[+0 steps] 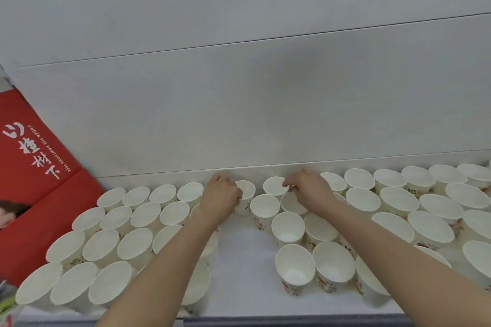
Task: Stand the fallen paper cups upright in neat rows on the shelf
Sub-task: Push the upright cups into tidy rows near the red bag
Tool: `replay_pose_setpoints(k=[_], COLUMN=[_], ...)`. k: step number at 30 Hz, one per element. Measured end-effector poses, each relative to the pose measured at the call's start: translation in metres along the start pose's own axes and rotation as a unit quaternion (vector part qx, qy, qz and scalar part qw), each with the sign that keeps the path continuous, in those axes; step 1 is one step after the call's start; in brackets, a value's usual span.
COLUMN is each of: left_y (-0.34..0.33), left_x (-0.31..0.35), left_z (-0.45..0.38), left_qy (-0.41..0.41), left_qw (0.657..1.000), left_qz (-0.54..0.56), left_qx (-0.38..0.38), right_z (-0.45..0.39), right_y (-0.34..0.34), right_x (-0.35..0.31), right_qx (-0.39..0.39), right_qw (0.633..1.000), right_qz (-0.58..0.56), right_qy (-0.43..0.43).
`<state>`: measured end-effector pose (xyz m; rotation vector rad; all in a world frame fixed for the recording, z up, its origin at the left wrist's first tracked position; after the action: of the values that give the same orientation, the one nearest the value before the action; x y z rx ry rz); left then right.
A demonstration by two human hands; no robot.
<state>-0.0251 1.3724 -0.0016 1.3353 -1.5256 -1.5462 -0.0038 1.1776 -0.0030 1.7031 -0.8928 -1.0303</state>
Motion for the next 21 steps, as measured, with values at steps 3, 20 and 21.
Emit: replay_pose_setpoints(k=[3, 20, 21], left_y=[0.012, 0.022, 0.022], left_x=[0.012, 0.024, 0.023], left_z=[0.010, 0.057, 0.058], left_qy=[-0.022, -0.025, -0.017], left_qw=[0.993, 0.995, 0.995], left_qz=[0.113, 0.097, 0.097], left_qx=[0.018, 0.027, 0.026], right_z=[-0.005, 0.051, 0.052], right_y=[-0.007, 0.009, 0.002], right_x=[-0.004, -0.013, -0.014], right_qx=[-0.042, 0.053, 0.020], right_qw=[0.999, 0.998, 0.999], right_qz=[0.029, -0.028, -0.029], right_qy=[0.016, 0.005, -0.002])
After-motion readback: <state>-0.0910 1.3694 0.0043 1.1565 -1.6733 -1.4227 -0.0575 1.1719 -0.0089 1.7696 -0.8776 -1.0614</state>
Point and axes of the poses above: each hand's wrist, its own z-axis away from the middle knuckle, its own y-axis out of the back of the hand, x = y × z, the point moved 8 cm from there along -z, towards the middle knuckle, and after that the axes turned 2 degrees about -x, right-handed, at the moved point
